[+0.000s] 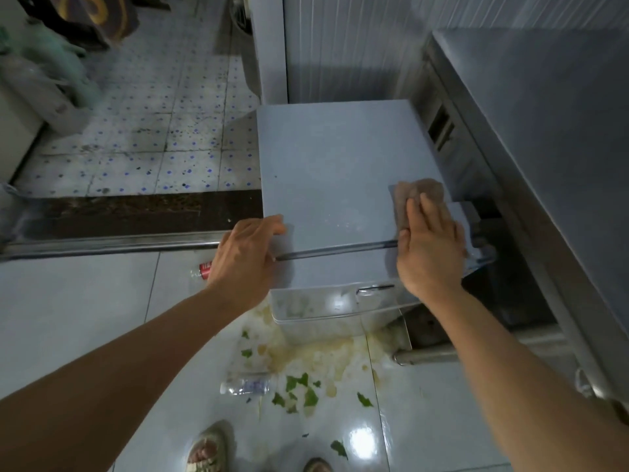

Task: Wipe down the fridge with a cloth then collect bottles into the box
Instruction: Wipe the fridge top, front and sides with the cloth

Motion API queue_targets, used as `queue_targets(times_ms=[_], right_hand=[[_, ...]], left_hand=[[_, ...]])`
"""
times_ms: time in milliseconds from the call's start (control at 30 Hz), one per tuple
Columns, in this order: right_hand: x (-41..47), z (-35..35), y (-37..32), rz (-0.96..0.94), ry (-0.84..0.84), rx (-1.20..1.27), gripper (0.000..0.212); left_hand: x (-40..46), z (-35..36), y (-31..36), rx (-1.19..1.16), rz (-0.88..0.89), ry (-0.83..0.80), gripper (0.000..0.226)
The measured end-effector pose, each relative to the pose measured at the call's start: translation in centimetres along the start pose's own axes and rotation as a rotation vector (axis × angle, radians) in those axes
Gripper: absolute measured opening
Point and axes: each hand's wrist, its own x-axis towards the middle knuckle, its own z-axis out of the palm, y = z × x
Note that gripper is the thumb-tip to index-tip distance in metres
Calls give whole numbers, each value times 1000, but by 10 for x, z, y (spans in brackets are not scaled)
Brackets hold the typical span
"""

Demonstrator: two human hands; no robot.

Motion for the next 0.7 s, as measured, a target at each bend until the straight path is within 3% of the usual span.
queue_targets(times_ms=[200,333,500,567,633,700], right_hand=[[-55,10,-65,-129,-4,214,75],[-74,19,-107,-245,31,371,54],[-87,31,-140,-432,105,340,59],[-83,30,-133,-481,176,271,50],[-78,30,-111,-470,228,169,49],[-76,30,-81,-417,261,83,63]], left_hand=[[0,-4,-10,-114,-21,-12,62],[-6,-10,-13,-200,-96,82,55],[-19,-24,-20,-209,-50,120,53],[-21,-24,-22,-208,-17,95,53],[-23,-20,-20,-201,16,84,53],[-24,-14,-17,-173,29,84,52]])
